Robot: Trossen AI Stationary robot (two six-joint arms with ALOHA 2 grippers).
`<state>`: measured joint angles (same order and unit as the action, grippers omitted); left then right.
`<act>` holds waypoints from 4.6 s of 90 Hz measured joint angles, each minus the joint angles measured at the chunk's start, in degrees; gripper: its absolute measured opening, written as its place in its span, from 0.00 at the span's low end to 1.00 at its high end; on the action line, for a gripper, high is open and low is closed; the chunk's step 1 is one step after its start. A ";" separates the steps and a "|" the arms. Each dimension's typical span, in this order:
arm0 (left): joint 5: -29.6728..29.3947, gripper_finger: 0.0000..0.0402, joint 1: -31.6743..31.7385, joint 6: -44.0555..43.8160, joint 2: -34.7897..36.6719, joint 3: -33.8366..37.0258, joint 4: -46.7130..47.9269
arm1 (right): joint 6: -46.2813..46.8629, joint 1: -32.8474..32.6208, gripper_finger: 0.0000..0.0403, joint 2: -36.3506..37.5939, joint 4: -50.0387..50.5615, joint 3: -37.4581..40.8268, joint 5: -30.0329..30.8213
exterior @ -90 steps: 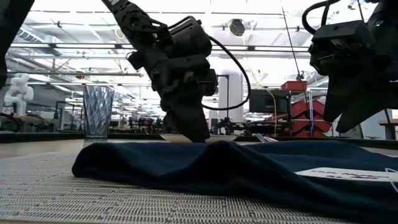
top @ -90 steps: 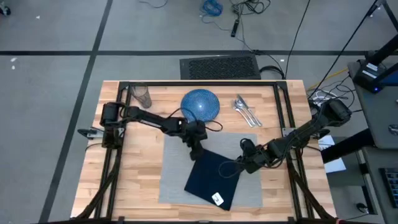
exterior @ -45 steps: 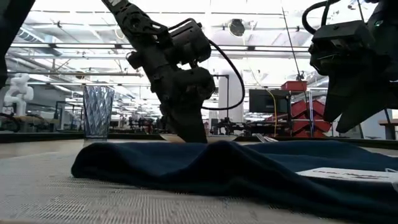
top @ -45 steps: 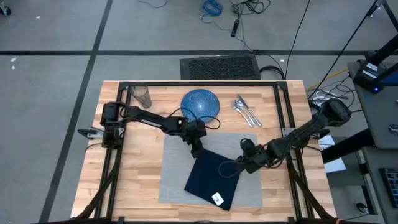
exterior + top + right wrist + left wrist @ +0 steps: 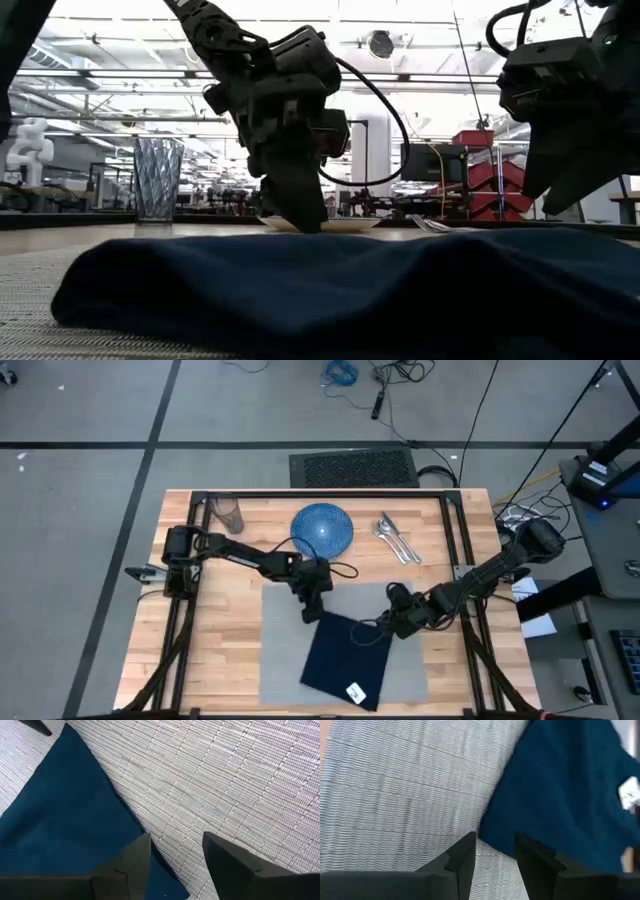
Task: Set table place
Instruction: Fold the blue table napkin
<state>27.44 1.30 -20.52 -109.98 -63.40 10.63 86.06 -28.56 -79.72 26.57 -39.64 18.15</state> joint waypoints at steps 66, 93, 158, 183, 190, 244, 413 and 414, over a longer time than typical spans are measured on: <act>-2.67 0.30 -4.40 0.08 0.00 0.07 -2.46 | -0.22 0.06 0.41 0.00 0.12 0.00 0.28; -10.55 0.26 -5.61 -0.02 0.00 0.07 -2.46 | -0.22 0.09 0.41 0.00 0.11 0.00 0.31; -10.17 0.00 -3.45 -0.62 0.75 0.02 2.58 | -0.24 0.09 0.41 0.00 0.24 0.00 0.24; -7.69 0.02 -3.54 -2.12 0.55 0.02 -2.34 | -0.24 0.09 0.41 0.00 0.35 0.00 1.09; -5.70 0.06 -3.43 -2.75 0.55 0.02 -3.52 | -0.24 0.07 0.41 0.00 0.35 0.00 1.20; 6.21 0.30 -2.51 -3.09 -1.91 0.09 -3.13 | -1.29 0.07 0.41 -0.02 0.61 -0.02 1.27; -7.19 0.30 -5.20 -2.04 0.42 -0.02 -0.17 | -10.27 0.22 0.41 -0.02 0.74 -0.02 2.69; -7.19 0.30 -5.20 -2.08 0.37 -0.02 0.04 | -10.27 0.22 0.41 -0.02 0.74 -0.02 2.69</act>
<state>20.25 -3.90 -22.59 -109.60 -63.42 10.68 75.79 -28.34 -79.75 27.31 -39.66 20.84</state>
